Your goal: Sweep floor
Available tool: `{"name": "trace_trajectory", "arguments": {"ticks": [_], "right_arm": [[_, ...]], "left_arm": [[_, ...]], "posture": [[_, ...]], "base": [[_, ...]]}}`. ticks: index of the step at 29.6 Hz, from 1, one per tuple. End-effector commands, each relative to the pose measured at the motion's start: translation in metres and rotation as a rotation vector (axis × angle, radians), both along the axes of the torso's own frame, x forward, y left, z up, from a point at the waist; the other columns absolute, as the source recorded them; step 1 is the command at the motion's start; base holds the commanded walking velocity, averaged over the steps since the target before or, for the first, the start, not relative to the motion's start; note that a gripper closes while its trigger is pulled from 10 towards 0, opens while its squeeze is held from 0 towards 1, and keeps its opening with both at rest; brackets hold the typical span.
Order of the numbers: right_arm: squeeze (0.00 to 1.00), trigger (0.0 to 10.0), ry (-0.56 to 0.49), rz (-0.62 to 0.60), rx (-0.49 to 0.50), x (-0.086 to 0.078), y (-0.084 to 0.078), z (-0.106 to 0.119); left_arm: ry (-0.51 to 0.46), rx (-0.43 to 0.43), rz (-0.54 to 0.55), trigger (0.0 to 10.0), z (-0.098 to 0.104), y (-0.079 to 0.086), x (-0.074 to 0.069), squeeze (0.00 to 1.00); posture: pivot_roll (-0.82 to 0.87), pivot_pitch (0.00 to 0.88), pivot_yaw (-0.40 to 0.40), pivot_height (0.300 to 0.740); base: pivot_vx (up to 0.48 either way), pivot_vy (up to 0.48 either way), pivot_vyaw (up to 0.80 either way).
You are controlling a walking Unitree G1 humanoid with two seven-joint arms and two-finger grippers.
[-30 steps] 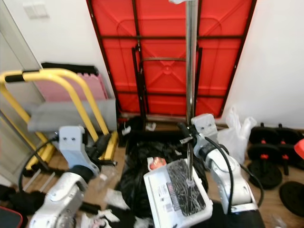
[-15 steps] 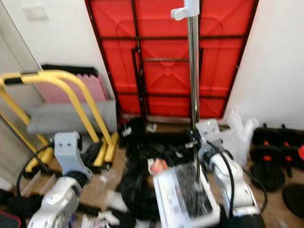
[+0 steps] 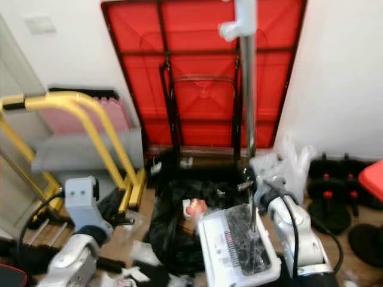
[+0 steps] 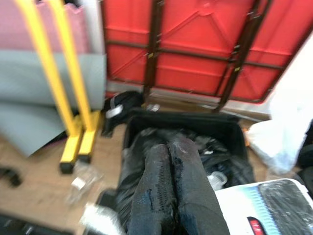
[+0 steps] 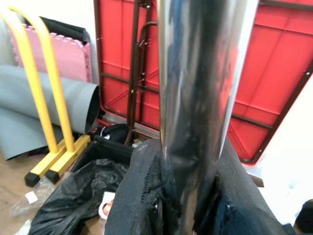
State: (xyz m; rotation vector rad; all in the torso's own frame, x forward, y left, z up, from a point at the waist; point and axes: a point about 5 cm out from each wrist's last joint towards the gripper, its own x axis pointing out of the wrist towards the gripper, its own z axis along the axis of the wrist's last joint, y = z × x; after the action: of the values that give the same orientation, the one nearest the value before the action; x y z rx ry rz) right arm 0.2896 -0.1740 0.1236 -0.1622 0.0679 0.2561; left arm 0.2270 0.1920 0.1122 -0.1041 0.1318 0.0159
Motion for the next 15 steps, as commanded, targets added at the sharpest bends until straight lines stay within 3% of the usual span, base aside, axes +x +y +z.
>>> {"name": "trace_trajectory", "arguments": {"ticks": [1,4,15], "right_arm": [[0.00,10.0,-0.041,0.016,0.016,0.0022,0.0046,0.0082],[0.00,10.0,-0.043,0.014,0.019,0.0022,0.0046,0.0084],[0.00,10.0,-0.047,-0.019,0.012,0.0053,0.0026,0.0080]], "left_arm": [[0.018,0.006,0.035,10.0,-0.0047,0.0041,-0.0024,0.00],[0.016,0.007,0.036,10.0,-0.0048,0.0042,-0.0025,0.00],[0.008,0.016,0.025,10.0,-0.0045,0.0038,-0.0014,0.00]], "posture": [[-0.14,0.000,0.007,0.740],[-0.14,0.000,0.007,0.740],[-0.13,0.000,0.010,0.740]], "base": [[-0.277,0.000,-0.59],[-0.280,0.000,-0.59],[-0.279,0.000,0.00]]}}
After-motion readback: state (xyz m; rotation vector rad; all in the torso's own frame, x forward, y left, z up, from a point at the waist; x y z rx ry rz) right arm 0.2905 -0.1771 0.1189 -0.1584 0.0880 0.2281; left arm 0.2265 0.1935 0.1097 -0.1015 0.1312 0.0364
